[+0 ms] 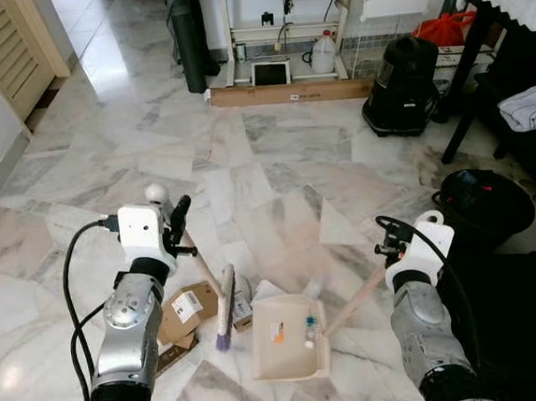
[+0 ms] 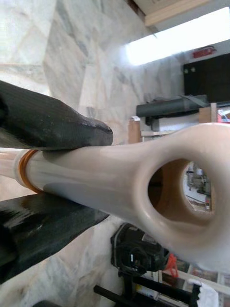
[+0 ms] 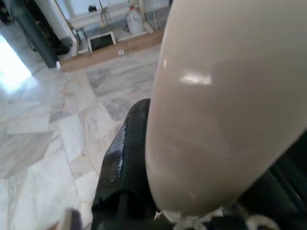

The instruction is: Sweep floor

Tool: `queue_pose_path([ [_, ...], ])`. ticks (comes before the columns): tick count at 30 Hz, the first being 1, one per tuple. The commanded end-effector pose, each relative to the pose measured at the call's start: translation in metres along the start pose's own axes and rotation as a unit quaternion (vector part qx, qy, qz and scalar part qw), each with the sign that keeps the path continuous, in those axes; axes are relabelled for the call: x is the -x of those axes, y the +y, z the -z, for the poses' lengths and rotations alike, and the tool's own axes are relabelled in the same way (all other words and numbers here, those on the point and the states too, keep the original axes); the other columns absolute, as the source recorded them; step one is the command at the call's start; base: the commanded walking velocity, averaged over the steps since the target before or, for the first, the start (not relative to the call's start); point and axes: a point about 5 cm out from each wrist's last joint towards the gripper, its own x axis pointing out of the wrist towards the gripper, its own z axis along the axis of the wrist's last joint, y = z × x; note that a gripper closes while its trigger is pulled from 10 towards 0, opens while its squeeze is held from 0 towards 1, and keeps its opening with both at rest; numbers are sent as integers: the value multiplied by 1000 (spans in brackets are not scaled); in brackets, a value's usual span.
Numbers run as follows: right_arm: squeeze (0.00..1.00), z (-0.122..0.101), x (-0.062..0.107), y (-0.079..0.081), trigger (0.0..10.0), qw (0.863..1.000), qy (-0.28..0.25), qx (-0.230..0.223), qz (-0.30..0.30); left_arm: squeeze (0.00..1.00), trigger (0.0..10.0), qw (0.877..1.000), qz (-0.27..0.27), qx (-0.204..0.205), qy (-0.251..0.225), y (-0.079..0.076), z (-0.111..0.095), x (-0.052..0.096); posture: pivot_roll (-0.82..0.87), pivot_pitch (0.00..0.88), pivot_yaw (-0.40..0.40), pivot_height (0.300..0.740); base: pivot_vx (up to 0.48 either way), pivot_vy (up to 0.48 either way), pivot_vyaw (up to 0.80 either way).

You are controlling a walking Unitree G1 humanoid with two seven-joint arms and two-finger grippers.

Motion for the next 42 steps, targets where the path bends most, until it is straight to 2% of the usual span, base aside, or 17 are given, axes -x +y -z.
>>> queue_pose_path([
  [1, 0, -27, -7, 6, 10000, 998, -59, -26, -5, 0, 10000, 1000, -8, -9, -24, 3, -8, -5, -51, 0, -4, 740, 0, 0, 0],
  [7, 0, -34, -10, 7, 10000, 997, -72, -33, 3, 0, 10000, 999, -32, -13, -16, 18, -3, -7, -48, 0, 13, 740, 0, 0, 0],
  [12, 0, -37, -10, 7, 10000, 996, -84, -22, 4, 0, 10000, 999, -39, -14, -14, 23, -1, -9, -52, 0, 24, 740, 0, 0, 0],
  [19, 0, -36, -7, 5, 10000, 996, -92, 8, -1, 0, 10000, 999, -45, -10, -17, 19, 3, -10, -45, 0, 15, 740, 0, 0, 0],
  [23, 0, -42, -7, -3, 10000, 994, -104, 22, 1, 0, 10000, 999, -48, -7, -14, 15, 8, -7, -38, 0, 4, 740, 0, 0, 0],
  [28, 0, -38, 1, -15, 10000, 994, -106, 41, 10, 0, 10000, 999, -37, -9, -9, 5, 16, 1, -38, 0, -19, 740, 0, 0, 0],
  [42, 0, -35, 5, -20, 10000, 993, -109, 46, 14, 0, 10000, 999, -33, -14, -11, 5, 17, -1, -50, 0, -11, 740, 0, 0, 0],
])
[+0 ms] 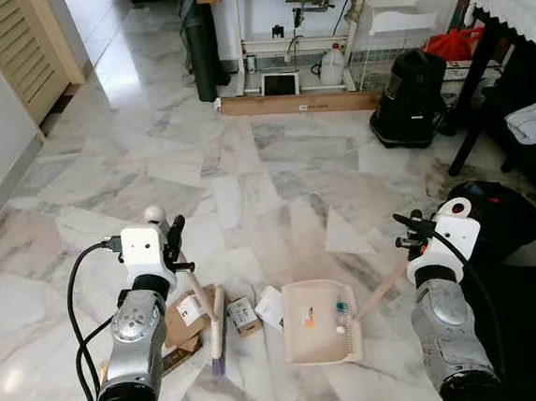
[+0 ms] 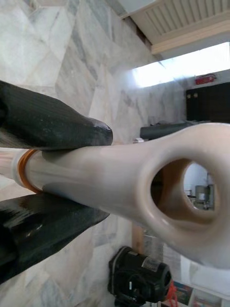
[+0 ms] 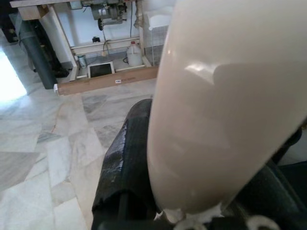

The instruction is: Sweep floor

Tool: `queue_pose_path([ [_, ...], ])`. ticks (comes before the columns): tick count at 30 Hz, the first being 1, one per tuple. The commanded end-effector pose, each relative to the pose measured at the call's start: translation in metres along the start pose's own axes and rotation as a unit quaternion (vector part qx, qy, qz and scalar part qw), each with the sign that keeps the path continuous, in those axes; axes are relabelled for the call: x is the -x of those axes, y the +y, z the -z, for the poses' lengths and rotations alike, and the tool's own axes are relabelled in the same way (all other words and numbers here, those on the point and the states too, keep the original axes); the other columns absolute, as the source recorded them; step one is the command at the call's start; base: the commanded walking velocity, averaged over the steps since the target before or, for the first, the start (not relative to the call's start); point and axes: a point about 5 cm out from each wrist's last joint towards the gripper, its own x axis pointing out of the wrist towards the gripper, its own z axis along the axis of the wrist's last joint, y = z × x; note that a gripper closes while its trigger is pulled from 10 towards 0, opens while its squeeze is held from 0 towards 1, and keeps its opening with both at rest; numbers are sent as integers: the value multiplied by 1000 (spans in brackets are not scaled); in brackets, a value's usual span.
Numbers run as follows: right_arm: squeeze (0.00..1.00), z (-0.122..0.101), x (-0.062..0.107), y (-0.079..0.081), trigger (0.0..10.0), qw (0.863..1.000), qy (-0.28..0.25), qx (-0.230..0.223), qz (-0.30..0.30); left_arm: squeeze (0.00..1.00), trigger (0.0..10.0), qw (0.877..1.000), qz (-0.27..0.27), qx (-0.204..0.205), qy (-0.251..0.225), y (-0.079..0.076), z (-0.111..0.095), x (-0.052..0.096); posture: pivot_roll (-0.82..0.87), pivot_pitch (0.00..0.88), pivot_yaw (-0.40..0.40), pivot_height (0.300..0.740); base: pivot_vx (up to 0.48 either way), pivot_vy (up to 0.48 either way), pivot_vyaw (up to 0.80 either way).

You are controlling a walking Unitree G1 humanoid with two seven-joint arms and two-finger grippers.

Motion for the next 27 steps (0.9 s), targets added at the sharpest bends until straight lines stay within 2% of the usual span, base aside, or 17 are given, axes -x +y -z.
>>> queue_pose_path([
  [1, 0, -19, -3, 0, 10000, 999, -52, -10, 0, 0, 10000, 1000, 6, -8, -24, -1, -9, -5, -50, 0, -11, 740, 0, 0, 0],
  [4, 0, -16, 4, 1, 10000, 999, -50, -15, -1, 0, 10000, 1000, 11, -12, -23, -2, -7, -4, -64, 0, 7, 740, 0, 0, 800],
  [10, 0, -14, 7, 2, 10000, 999, -47, -16, -1, 0, 10000, 1000, 14, -13, -21, -3, -7, -4, -72, 0, 10, 740, 0, 0, 800],
  [27, 0, -13, 8, 3, 10000, 999, -39, -20, -3, 0, 10000, 1000, 11, -17, -21, -7, -5, -2, -61, 0, -1, 740, 0, 0, 800],
])
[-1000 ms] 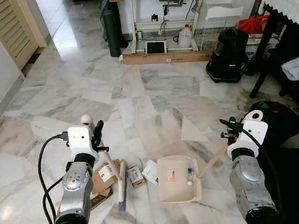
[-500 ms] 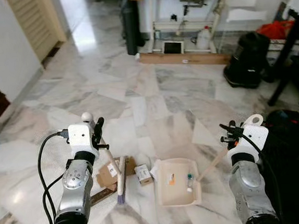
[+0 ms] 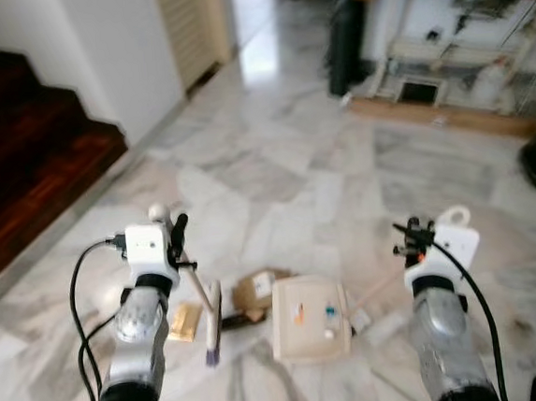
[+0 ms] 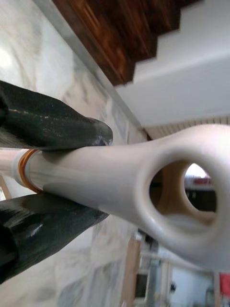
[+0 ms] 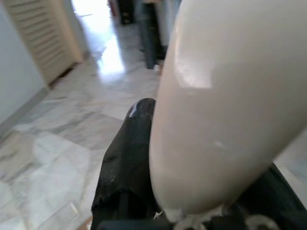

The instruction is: Sweep floor

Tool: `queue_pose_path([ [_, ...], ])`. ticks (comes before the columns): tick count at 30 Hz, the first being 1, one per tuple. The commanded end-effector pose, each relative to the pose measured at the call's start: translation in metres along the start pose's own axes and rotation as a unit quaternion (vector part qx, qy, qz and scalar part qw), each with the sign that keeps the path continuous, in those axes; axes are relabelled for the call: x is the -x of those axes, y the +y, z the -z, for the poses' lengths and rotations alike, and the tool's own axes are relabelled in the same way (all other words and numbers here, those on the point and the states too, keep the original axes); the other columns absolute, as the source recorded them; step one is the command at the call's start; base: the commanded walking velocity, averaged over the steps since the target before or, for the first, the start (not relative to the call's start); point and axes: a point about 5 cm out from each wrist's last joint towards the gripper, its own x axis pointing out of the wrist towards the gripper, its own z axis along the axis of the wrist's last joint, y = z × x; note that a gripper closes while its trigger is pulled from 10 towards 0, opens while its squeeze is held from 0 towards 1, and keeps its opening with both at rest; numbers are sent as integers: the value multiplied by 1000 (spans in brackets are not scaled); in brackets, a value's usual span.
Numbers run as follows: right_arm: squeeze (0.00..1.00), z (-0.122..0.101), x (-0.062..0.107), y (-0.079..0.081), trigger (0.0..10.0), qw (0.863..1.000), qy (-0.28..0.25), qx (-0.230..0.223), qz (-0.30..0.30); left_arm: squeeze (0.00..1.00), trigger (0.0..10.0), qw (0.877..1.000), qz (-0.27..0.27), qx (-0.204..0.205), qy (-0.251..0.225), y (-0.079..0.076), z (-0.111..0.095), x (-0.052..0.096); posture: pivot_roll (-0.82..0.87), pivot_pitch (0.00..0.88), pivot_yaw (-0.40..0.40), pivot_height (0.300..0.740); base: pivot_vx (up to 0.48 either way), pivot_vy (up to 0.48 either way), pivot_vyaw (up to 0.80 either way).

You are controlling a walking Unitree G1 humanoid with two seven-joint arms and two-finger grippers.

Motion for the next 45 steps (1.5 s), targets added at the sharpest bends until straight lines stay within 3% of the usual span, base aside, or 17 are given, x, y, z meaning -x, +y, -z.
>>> queue_pose_path([
  [1, 0, -19, -5, 7, 10000, 999, -40, -4, -11, 0, 10000, 1000, -5, -5, -16, 3, -5, -1, -61, 0, -1, 740, 0, 0, 800],
  [13, 0, -19, -5, 6, 10000, 999, -37, -7, -8, 0, 10000, 1000, -12, -8, -12, 3, -4, 1, -61, 0, -2, 740, 0, 0, 623],
  [26, 0, -20, -7, 5, 10000, 999, -38, -18, 1, 0, 10000, 1000, -20, -4, -4, 5, -2, 2, -52, 0, 9, 740, 0, 0, 0],
  [45, 0, -21, -9, 10, 10000, 999, -36, -11, -8, 0, 10000, 1000, -19, -6, -2, 6, -3, 3, -39, 0, 7, 740, 0, 293, 72],
])
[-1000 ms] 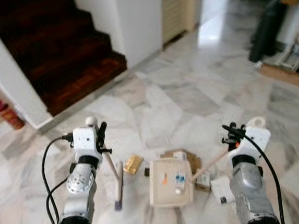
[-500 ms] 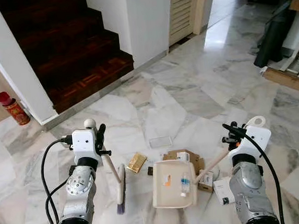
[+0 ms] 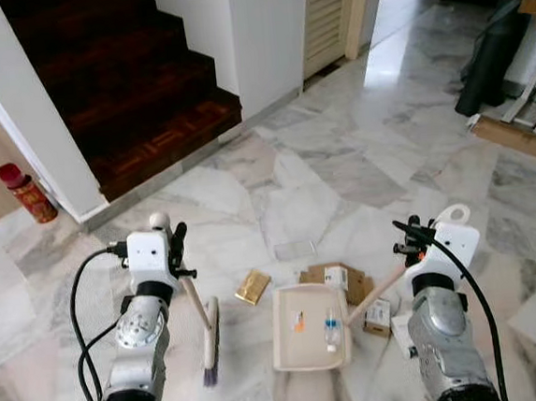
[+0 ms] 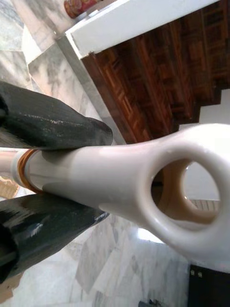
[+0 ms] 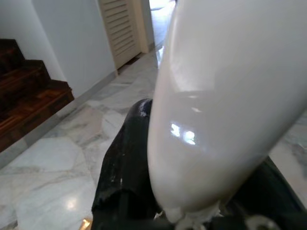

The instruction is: Sweep floor

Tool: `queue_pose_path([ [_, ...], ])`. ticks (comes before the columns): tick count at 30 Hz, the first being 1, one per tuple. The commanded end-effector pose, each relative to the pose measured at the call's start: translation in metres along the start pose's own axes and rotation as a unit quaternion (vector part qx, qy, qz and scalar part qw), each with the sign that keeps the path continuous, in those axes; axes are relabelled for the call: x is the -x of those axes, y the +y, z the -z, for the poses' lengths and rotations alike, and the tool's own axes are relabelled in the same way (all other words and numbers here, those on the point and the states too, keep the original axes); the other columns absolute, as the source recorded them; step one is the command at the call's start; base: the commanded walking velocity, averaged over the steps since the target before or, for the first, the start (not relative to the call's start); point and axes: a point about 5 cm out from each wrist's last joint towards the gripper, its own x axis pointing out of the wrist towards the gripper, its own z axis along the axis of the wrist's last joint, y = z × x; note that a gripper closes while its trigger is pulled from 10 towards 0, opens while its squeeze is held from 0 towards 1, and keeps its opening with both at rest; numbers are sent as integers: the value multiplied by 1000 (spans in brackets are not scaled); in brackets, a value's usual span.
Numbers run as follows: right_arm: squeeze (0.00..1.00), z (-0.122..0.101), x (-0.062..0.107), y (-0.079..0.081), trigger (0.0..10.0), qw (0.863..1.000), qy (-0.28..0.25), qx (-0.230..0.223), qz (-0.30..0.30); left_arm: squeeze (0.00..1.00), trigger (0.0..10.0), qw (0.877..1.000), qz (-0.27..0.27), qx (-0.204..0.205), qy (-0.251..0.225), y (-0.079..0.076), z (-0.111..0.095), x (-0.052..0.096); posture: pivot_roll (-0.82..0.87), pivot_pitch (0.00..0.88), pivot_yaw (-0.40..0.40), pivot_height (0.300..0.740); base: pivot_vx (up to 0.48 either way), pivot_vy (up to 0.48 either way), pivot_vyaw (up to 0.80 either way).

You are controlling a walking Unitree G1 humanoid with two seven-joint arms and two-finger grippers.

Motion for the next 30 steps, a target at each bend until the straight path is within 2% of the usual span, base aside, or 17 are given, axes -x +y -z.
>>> queue_pose_path([
  [1, 0, -17, -6, 7, 10000, 999, -38, -8, -10, 0, 10000, 1000, -4, -4, -23, 5, -12, -4, -39, 0, 7, 740, 0, 311, 0],
  [30, 0, -12, -4, 18, 10000, 999, -21, -9, -25, 0, 10000, 1000, -7, -4, -23, 6, -14, -3, -28, 0, 3, 740, 0, 316, 0],
])
